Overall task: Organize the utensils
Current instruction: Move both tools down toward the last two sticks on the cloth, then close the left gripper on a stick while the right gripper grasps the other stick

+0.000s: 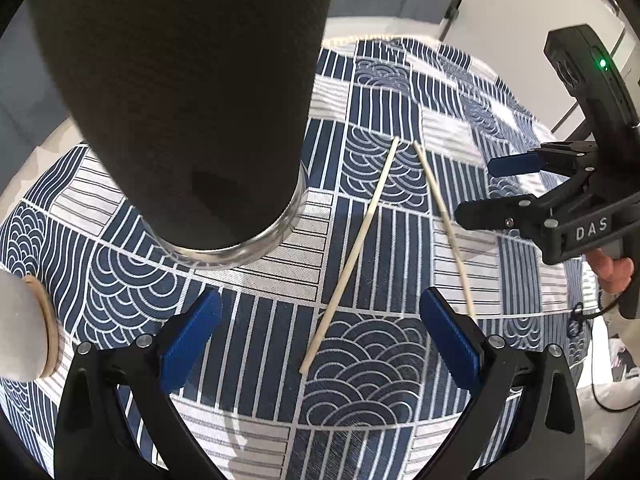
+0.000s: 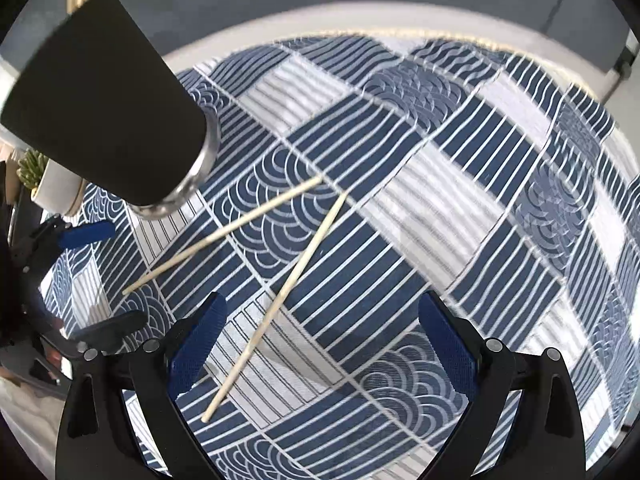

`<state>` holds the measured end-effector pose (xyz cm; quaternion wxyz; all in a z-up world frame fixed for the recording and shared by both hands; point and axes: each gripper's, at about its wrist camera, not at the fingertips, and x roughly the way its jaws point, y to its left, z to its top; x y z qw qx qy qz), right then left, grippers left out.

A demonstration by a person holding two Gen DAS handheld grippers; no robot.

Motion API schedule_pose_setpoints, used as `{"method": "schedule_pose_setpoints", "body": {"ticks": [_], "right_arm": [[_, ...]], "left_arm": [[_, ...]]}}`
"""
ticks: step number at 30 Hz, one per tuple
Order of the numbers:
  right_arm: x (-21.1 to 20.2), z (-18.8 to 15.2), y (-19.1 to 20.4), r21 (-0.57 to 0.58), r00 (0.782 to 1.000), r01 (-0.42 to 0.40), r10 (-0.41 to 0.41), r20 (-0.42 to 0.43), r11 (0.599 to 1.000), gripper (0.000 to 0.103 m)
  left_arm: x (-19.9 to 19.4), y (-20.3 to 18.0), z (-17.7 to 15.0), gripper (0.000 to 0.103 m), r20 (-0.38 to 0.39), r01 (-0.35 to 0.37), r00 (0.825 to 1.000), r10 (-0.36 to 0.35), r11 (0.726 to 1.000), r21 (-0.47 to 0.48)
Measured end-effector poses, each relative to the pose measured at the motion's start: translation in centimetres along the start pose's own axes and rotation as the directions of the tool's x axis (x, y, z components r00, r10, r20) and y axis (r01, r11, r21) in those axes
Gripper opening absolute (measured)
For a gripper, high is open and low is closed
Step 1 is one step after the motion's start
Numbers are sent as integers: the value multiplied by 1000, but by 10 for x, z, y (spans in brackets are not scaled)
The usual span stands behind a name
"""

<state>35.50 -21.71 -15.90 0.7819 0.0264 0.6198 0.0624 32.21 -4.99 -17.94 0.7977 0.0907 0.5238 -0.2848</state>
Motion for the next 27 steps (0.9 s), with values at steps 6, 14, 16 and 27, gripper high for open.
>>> {"method": "schedule_pose_setpoints", "body": {"ticks": [6,14,16,27], "right_arm": [[14,-3,2,14,998,56,-56,-16,998,93],[18,-10,3,-36,992,128,-128,2,991,96],[17,-11,3,-34,992,128,-127,3,991,97],[16,-7,3,-33,992,128,-128,0,991,96]], "left_arm": [[14,-9,1,97,-10,-16,1000,16,1000,13],[24,-20,7,97,7,-82,997,81,996,31],[25,-23,7,97,18,-96,995,96,995,30],[29,-28,4,98,45,-169,985,169,986,1]]}}
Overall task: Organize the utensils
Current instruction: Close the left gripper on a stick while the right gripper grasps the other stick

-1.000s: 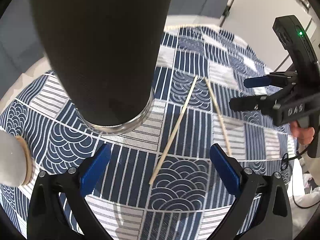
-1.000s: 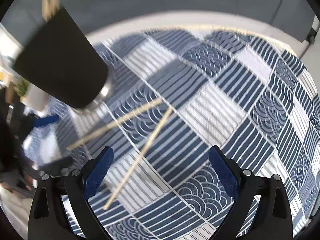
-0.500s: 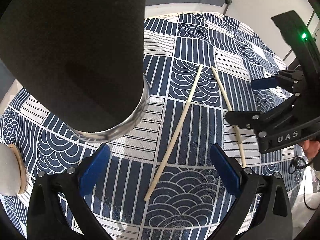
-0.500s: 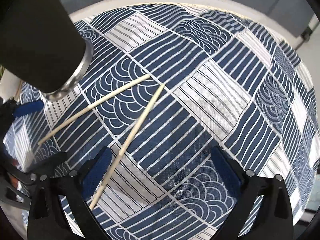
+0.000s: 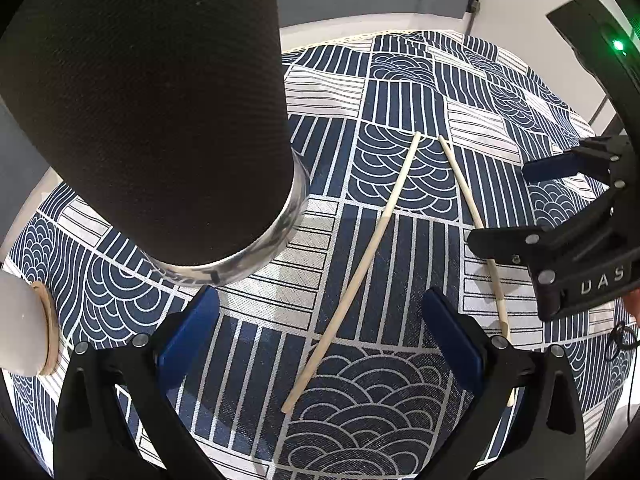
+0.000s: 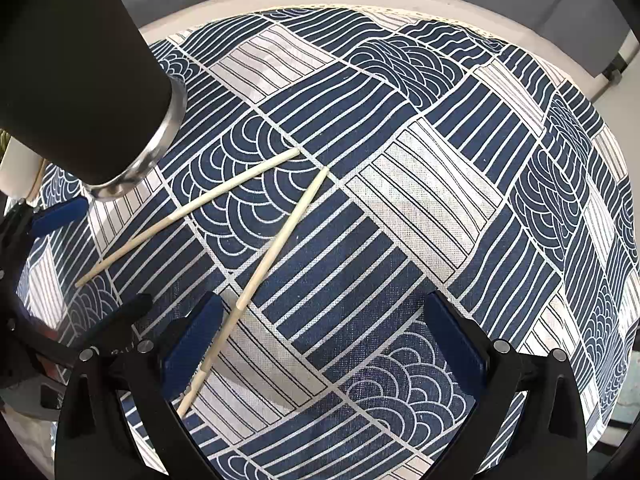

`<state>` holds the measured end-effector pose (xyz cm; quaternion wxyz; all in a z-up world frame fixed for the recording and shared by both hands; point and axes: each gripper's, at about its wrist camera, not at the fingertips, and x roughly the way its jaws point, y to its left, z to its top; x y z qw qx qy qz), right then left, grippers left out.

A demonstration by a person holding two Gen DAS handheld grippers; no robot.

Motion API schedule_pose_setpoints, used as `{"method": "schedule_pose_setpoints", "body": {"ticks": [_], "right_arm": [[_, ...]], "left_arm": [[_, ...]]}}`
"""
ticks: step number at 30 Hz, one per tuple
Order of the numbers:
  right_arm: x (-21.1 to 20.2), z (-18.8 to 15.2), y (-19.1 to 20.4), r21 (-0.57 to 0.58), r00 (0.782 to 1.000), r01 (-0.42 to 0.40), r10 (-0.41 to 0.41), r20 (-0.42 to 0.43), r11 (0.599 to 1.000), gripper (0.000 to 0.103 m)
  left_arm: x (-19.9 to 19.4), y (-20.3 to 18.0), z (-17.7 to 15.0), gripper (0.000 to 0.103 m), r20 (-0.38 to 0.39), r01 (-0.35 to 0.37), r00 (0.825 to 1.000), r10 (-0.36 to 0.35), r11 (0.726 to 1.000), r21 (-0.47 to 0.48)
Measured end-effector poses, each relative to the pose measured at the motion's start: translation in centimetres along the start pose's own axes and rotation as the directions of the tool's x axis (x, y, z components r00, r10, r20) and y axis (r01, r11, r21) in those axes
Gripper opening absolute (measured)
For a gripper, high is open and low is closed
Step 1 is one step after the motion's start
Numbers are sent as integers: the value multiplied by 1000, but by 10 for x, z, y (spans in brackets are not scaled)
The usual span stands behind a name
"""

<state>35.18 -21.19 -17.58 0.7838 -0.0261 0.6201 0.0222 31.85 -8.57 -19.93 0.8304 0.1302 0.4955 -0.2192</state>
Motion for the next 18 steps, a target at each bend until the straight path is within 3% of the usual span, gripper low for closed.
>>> {"method": "schedule_pose_setpoints", "body": {"ticks": [4,6,8,9,11,12,13,18], "right_arm": [[-4,-8,-7,1,1000,4,-4,10,1000,94],[-10,-15,-14,7,1000,6,-6,20,1000,81],[-17,-18,-25,31,1000,10,-11,24,999,56],[-19,-19,-30,39,1000,11,-12,25,999,48],[-22,-22,-40,61,1000,16,-17,16,998,15],[-23,-24,-45,68,1000,18,-19,11,998,7],[-23,-26,-51,75,1000,7,-7,7,997,5],[-27,-41,-78,131,1000,-9,9,-7,991,5]], "left_arm": [[-1,-4,-1,96,-8,-12,1000,12,1000,-27],[-4,-7,-1,86,2,-8,1000,8,1000,-25],[-8,-7,1,67,10,-11,1000,12,999,-43],[-9,-6,2,52,10,-11,1000,12,998,-60],[-11,-4,3,36,-1,0,1000,0,997,-78],[-11,-4,4,23,-7,9,1000,-10,997,-72],[-11,-6,5,12,-18,32,999,-33,998,-63],[-12,-15,5,5,-54,88,994,-90,995,-53]]}}
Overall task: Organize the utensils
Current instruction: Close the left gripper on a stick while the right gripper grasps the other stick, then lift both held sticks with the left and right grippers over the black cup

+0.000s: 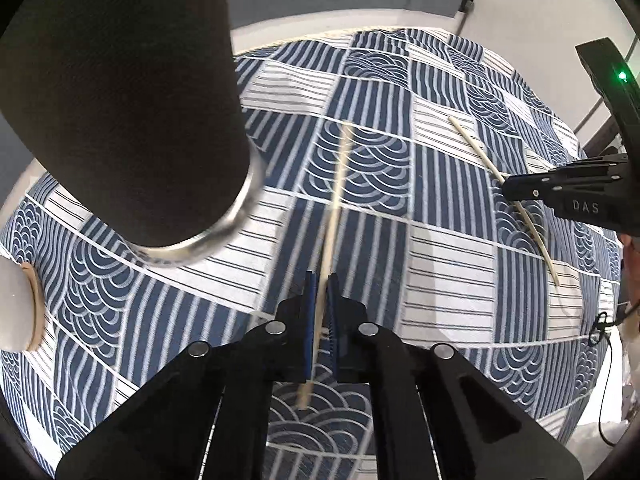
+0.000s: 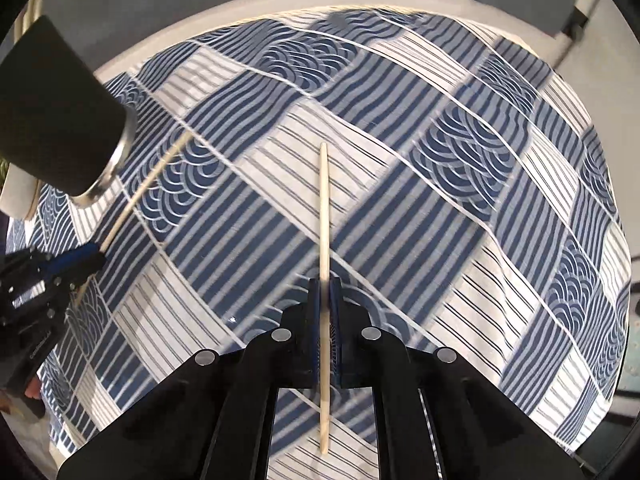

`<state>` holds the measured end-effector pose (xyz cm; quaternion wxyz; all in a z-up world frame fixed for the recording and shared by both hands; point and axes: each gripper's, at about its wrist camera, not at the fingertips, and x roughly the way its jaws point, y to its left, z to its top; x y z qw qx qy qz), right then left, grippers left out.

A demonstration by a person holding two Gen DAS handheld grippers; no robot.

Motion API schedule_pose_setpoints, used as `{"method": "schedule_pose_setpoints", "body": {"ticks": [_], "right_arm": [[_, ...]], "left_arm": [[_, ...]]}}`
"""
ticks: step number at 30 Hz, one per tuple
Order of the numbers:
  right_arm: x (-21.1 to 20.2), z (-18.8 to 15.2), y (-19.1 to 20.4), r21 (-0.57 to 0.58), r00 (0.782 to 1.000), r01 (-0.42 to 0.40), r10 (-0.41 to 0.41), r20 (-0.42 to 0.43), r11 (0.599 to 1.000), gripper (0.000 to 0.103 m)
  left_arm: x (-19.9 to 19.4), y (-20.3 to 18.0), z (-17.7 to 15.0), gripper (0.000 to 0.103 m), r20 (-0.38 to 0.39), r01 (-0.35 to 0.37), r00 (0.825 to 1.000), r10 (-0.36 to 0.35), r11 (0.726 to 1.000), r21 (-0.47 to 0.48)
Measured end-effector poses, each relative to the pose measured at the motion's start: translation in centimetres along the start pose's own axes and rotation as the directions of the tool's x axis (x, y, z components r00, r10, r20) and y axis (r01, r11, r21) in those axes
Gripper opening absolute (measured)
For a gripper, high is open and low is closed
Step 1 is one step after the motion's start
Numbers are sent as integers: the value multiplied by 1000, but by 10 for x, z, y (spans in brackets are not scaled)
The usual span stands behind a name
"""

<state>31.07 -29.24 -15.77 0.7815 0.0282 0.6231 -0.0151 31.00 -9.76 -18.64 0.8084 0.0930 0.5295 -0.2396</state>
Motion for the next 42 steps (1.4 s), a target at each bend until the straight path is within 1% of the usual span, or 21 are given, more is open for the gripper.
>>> {"method": "schedule_pose_setpoints", "body": {"ticks": [2,7,10,12,15,18,21,24,30,31,33,36,38,39,40,41,42], "right_arm": [[-2,-6,-10,23,1000,-2,2,-4,1000,5],[-10,-22,-36,78,1000,-29,29,0,997,5],[-20,-29,-46,87,999,-42,41,16,995,5],[-26,-34,-50,88,999,-46,44,26,995,5],[-40,-39,-58,93,997,-73,70,40,993,5],[-48,-43,-54,88,995,-91,86,54,992,5],[-53,-40,-37,79,991,-123,118,69,989,5],[-60,-34,-24,52,986,-148,143,89,988,5],[-87,-10,2,-12,973,-176,175,152,984,5],[-93,-4,7,-23,969,-185,186,164,983,5],[-106,3,12,-43,962,-196,201,187,980,5],[-128,20,25,-85,947,-209,223,231,974,5],[-142,32,30,-107,924,-268,287,252,957,5],[-151,39,31,-115,906,-304,324,272,946,5],[-165,47,34,-130,883,-335,359,303,933,5],[-174,53,35,-146,869,-346,376,323,927,5],[-186,60,38,-168,853,-350,388,349,922,5]], "left_arm": [[0,0,-1,5,-9,15,1000,-15,1000,-17],[-3,-9,-9,5,-42,6,999,-7,1000,-15],[-7,-14,-17,5,-57,20,998,-22,999,-38],[-10,-17,-23,5,-63,15,998,-18,999,-45],[-23,-18,-35,5,-60,21,998,-27,996,-87],[-38,-15,-45,5,-48,30,998,-36,990,-137],[-58,-12,-57,5,-31,19,999,-25,983,-182],[-82,-9,-67,5,-9,-15,1000,14,979,-204],[-129,9,-69,5,41,-88,994,101,967,-240],[-141,13,-67,5,55,-117,989,134,962,-246],[-156,17,-63,5,71,-135,985,157,958,-252],[-184,25,-52,5,111,-182,970,215,950,-254],[-195,28,-43,5,119,-250,951,285,937,-245],[-202,31,-38,5,133,-235,952,275,938,-256],[-207,33,-35,5,146,-238,948,282,935,-263],[-214,36,-29,5,159,-250,941,298,931,-267],[-220,39,-23,5,173,-244,939,297,931,-273]]}}
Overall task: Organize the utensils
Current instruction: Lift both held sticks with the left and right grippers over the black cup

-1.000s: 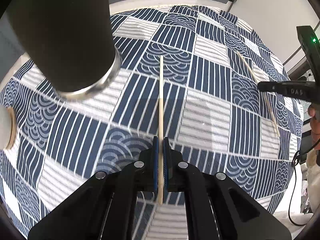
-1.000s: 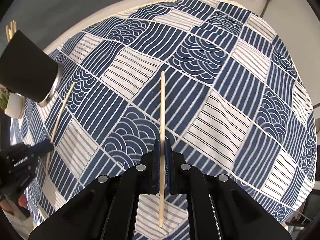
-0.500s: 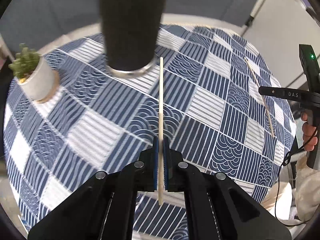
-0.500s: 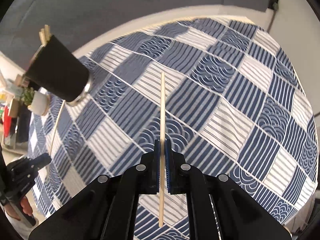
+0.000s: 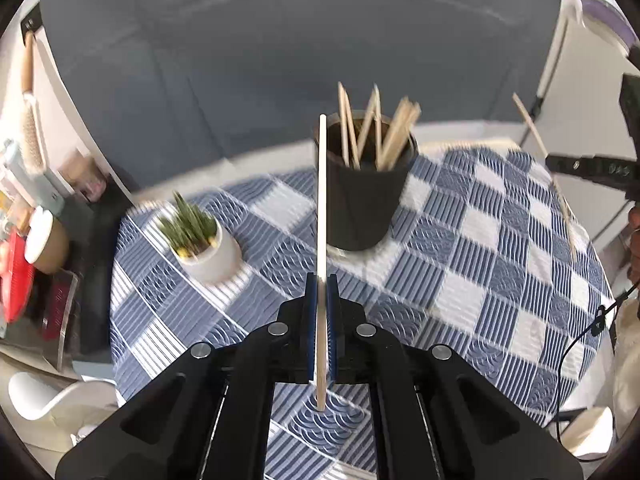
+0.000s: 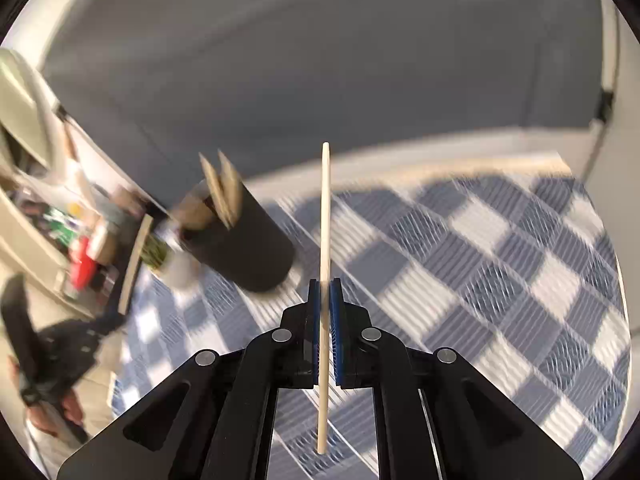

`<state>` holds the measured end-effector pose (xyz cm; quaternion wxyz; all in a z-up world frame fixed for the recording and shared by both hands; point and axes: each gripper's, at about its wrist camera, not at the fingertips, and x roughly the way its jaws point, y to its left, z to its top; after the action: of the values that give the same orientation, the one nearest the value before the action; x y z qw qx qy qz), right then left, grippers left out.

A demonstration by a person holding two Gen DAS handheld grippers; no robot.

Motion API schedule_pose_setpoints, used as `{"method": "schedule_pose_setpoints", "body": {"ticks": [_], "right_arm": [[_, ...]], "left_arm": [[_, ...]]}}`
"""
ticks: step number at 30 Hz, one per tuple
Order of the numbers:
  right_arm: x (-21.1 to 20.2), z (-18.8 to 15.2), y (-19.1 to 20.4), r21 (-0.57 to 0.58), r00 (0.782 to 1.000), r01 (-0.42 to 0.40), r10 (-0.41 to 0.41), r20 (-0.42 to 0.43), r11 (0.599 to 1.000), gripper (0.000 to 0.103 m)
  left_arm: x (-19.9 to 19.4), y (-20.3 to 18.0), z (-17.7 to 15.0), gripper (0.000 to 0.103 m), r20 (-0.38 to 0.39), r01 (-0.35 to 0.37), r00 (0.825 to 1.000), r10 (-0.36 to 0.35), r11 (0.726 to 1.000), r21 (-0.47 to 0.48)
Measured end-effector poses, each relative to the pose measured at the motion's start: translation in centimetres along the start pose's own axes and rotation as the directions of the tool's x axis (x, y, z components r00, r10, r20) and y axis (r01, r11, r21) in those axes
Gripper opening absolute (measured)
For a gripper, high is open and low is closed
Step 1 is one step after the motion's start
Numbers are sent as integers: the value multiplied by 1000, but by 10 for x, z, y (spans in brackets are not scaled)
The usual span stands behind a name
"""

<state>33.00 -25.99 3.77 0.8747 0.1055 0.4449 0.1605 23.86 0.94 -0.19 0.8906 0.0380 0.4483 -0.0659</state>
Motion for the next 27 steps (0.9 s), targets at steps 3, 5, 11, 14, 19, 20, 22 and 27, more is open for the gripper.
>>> {"method": "schedule_pose_setpoints", "body": {"ticks": [3,5,11,14,19,20,22,27], "right_arm": [[-17,28,17,-51,997,-24,28,76,998,5],[-25,44,28,-88,993,-34,44,114,996,5],[-24,72,57,-186,976,-94,128,175,978,5],[-12,77,70,-225,967,-129,173,186,966,5],[6,82,87,-279,940,-219,278,197,935,5],[8,83,89,-285,935,-230,293,200,930,5],[15,86,94,-300,920,-263,332,207,917,5],[31,89,105,-354,895,-300,390,216,886,5]], "left_arm": [[-8,3,19,5,39,-3,999,3,1000,-8],[-14,5,36,5,71,-1,997,2,1000,-12],[-23,5,76,5,152,25,988,-21,999,-24],[-23,6,91,5,183,52,982,-45,998,-31],[-22,9,104,5,279,173,947,-157,984,-33],[-22,11,105,5,308,208,933,-187,978,-36],[-20,15,107,5,346,244,914,-213,968,-49],[-1,28,109,5,399,430,839,-369,900,-71]]}}
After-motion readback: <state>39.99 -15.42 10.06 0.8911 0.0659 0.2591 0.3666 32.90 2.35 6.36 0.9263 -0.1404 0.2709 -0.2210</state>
